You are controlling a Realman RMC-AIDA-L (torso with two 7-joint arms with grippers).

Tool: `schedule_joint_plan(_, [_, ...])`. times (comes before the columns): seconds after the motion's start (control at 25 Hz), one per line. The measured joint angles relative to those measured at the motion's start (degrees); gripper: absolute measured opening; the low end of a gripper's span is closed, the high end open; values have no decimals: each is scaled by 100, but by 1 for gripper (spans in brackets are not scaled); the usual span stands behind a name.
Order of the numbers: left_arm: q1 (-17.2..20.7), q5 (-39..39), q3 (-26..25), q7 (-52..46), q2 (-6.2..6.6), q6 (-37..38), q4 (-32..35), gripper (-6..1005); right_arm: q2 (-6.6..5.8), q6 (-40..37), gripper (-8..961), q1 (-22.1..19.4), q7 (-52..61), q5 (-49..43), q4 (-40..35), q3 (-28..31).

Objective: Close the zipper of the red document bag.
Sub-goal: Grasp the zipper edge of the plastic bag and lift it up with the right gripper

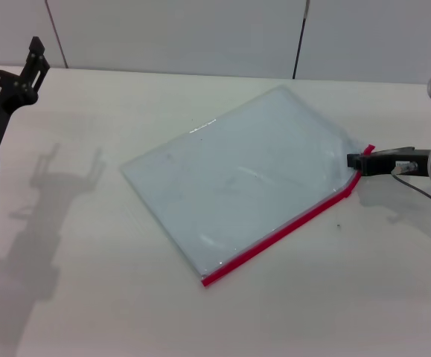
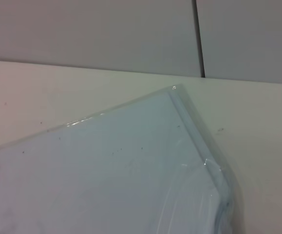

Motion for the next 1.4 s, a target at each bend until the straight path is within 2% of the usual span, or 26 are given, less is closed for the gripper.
schedule_joint_plan(0.24, [-31,15,0,1,0,-47,0,777,16,-38,56,-4,-110,85,-8,78])
schedule_joint_plan(0.68, [-96,60,137,39,-8,-258,-22,777,16,-461,50,-150,-772,1066,0,96])
schedule_joint_plan(0.92, [-239,62,775,48,-8,-343,-39,777,13,-951,47,-230,-1310,1817,12,101])
schedule_joint_plan(1.16, [-432,62,1665,52,-18,-361,-67,777,16,-1293,46,-349,-1805,2623,23,101])
schedule_joint_plan(1.4, [-632,62,2292,20,-25,-348,-181,777,18,-1482,47,-353,-2464,3630,352,101])
